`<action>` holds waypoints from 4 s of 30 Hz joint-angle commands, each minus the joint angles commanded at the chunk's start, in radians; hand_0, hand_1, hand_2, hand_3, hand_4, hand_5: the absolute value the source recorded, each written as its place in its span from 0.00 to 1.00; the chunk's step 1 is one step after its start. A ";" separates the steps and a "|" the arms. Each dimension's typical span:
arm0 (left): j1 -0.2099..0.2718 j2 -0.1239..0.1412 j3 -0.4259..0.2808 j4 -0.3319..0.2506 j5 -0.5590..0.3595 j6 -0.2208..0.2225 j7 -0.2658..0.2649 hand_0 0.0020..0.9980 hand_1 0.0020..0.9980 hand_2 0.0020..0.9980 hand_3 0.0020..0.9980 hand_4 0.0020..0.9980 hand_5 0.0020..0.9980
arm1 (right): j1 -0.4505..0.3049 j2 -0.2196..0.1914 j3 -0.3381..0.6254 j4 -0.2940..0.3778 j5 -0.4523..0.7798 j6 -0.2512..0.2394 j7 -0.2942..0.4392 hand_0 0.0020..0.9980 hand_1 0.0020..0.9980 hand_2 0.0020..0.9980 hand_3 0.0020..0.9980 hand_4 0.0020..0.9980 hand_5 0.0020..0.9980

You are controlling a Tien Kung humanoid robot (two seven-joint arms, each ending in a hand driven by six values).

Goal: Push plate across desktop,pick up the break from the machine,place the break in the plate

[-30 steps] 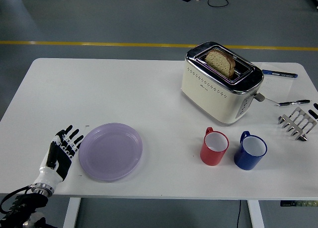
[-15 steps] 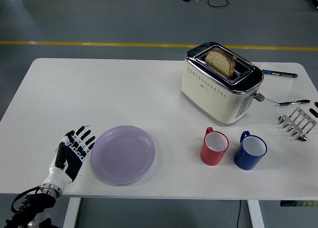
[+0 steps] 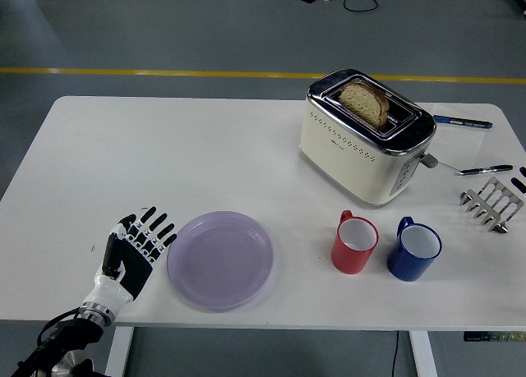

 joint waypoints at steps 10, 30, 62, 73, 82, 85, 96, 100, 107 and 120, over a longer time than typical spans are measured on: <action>-0.013 -0.002 0.048 0.009 -0.066 -0.021 0.008 0.86 0.85 0.91 0.93 0.48 1.00 | 0.001 0.002 -0.002 0.000 0.000 0.000 0.000 0.69 0.66 0.67 0.67 0.51 0.57; -0.054 -0.012 0.118 0.028 -0.126 -0.056 0.021 0.84 0.85 0.90 0.92 0.49 1.00 | 0.006 0.006 -0.003 -0.001 0.000 0.000 0.001 0.69 0.66 0.67 0.67 0.51 0.57; -0.024 -0.030 0.004 -0.102 0.116 0.214 -0.106 0.79 0.80 0.83 0.81 0.49 1.00 | 0.007 -0.004 -0.022 0.007 -0.023 -0.008 0.002 0.69 0.66 0.66 0.67 0.51 0.57; 0.060 -0.026 -0.225 -0.175 0.241 0.263 -0.099 0.79 0.80 0.83 0.81 0.49 1.00 | 0.196 -0.181 -0.193 0.029 -0.341 -0.152 0.012 0.70 0.67 0.67 0.67 0.51 0.56; 0.087 -0.024 -0.329 -0.206 0.258 0.263 -0.099 0.79 0.79 0.83 0.80 0.49 1.00 | 0.540 -0.297 -0.529 -0.084 -0.716 -0.208 -0.075 0.78 0.75 0.77 0.79 0.71 0.43; 0.082 -0.026 -0.344 -0.207 0.241 0.256 -0.095 0.79 0.79 0.83 0.80 0.49 1.00 | 0.660 -0.277 -0.648 -0.157 -0.839 -0.203 -0.099 0.78 0.75 0.77 0.79 0.71 0.43; 0.083 -0.027 -0.363 -0.197 0.195 0.241 -0.076 0.79 0.79 0.82 0.79 0.49 1.00 | 0.935 -0.133 -0.950 -0.435 -0.946 -0.175 -0.125 0.84 0.80 0.83 0.85 0.77 0.40; 0.083 -0.025 -0.359 -0.195 0.194 0.241 -0.074 0.79 0.79 0.82 0.79 0.49 1.00 | 0.988 -0.089 -1.003 -0.519 -0.917 -0.177 -0.125 0.85 0.81 0.84 0.84 0.80 0.41; 0.082 -0.023 -0.355 -0.191 0.194 0.241 -0.073 0.79 0.79 0.82 0.79 0.49 1.00 | 1.052 -0.030 -1.056 -0.604 -0.872 -0.167 -0.127 0.84 0.81 0.83 0.84 0.81 0.42; 0.067 -0.016 -0.328 -0.186 0.191 0.239 -0.072 0.79 0.79 0.82 0.78 0.49 1.00 | 1.145 0.098 -1.258 -0.816 -0.788 -0.148 -0.157 0.79 0.76 0.76 0.80 0.81 0.42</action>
